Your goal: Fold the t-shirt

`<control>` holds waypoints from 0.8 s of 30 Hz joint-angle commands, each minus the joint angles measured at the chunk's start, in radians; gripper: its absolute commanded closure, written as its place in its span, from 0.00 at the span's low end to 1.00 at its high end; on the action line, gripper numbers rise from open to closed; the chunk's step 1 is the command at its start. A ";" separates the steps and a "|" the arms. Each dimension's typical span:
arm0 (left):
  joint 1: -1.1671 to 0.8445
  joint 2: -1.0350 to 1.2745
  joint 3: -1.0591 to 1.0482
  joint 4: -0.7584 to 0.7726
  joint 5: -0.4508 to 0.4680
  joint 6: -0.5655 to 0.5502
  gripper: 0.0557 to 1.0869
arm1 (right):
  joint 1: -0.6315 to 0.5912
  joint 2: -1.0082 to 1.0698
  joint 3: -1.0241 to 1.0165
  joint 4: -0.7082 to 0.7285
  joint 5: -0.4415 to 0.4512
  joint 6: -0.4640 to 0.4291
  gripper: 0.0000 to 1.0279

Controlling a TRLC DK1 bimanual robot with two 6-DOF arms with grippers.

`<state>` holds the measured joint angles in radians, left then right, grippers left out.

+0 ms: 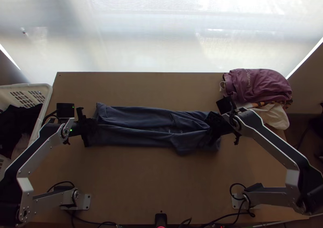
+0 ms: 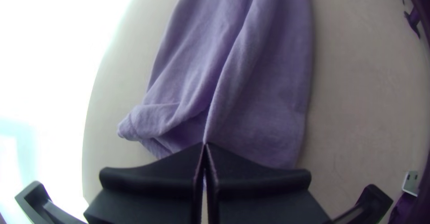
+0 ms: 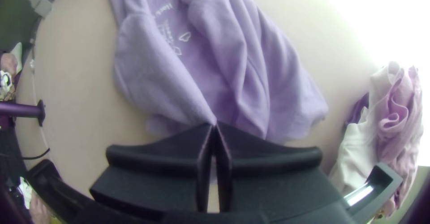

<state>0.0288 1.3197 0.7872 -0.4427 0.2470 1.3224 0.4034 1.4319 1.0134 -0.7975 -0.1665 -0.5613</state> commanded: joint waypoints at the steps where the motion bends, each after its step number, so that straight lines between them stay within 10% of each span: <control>1: -0.009 0.138 0.003 0.114 -0.002 0.021 0.96 | -0.064 0.180 0.093 0.049 0.001 -0.005 0.97; 13: -0.009 0.207 0.017 0.156 -0.002 0.031 0.93 | -0.077 0.286 0.091 0.064 0.001 0.029 0.95; 19: 0.003 0.207 0.000 0.185 -0.022 0.017 0.04 | -0.078 0.291 0.077 0.081 0.055 0.115 0.33; 24: 0.048 0.199 0.012 0.265 -0.020 0.018 0.04 | -0.086 0.271 0.071 0.083 0.110 0.121 0.13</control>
<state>0.0349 1.5188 0.7948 -0.2440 0.2356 1.3422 0.3248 1.7111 1.0935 -0.7212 -0.1177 -0.4709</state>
